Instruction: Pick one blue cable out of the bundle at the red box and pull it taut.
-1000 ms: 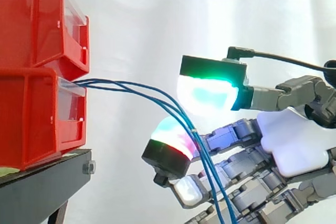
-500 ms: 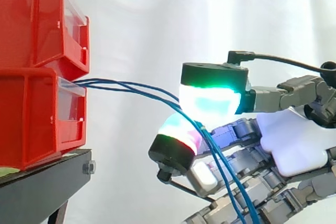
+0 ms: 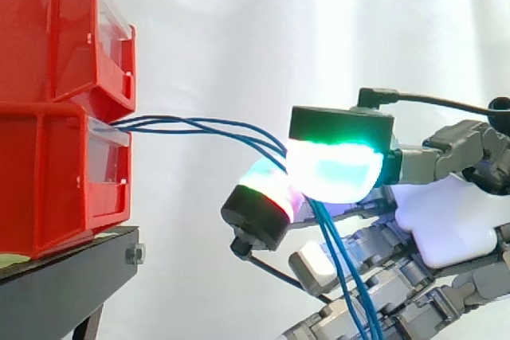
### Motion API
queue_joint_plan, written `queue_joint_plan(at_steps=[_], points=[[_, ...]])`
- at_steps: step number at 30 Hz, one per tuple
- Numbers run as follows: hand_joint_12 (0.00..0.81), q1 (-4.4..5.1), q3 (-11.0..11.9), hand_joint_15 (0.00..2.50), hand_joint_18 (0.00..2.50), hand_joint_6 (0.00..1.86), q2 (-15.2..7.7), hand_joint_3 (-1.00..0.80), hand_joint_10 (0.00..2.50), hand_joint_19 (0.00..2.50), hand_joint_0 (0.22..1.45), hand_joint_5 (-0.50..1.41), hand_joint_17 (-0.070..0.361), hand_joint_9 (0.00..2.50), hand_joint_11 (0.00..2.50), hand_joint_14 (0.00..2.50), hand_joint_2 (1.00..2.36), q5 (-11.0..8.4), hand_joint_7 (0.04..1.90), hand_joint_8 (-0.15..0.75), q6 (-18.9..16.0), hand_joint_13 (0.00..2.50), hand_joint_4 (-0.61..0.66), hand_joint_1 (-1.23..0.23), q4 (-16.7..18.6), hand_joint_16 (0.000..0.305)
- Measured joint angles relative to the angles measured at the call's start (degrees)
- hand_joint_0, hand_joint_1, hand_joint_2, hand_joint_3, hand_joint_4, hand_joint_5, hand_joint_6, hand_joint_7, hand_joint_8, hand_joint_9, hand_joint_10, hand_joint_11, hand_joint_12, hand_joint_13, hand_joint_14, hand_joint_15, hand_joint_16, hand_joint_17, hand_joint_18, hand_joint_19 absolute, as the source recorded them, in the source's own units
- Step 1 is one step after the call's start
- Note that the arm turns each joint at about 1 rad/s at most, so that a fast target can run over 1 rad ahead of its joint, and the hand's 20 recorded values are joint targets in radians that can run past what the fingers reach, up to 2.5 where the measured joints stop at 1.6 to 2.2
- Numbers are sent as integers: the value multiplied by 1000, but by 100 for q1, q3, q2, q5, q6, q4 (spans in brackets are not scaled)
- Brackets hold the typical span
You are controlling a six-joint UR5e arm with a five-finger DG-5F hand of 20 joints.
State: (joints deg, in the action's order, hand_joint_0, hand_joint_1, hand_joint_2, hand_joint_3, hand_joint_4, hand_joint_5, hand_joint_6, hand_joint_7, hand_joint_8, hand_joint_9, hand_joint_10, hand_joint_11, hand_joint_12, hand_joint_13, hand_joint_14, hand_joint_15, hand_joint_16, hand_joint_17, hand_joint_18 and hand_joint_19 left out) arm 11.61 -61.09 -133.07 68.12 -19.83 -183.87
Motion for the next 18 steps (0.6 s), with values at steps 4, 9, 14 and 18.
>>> queue_joint_plan(at_steps=[4,9,14,18], points=[[373,-6,1,182,727,847,0,-500,16,272,698,-146,106,1033,781,6,1000,0,1052,295,-1,650,-131,-972,-6,47],[405,-10,1,216,769,841,0,-500,17,338,514,-106,117,1145,795,7,1000,0,1119,347,-3,703,-19,-881,-8,52],[428,-16,1,230,790,833,0,-500,17,352,474,-98,126,1173,792,7,1000,0,1147,368,-3,720,6,-787,-8,56],[402,-18,1,240,787,832,0,-500,19,387,585,-106,115,1201,842,8,1000,0,1311,356,-3,742,70,-730,-8,51]])
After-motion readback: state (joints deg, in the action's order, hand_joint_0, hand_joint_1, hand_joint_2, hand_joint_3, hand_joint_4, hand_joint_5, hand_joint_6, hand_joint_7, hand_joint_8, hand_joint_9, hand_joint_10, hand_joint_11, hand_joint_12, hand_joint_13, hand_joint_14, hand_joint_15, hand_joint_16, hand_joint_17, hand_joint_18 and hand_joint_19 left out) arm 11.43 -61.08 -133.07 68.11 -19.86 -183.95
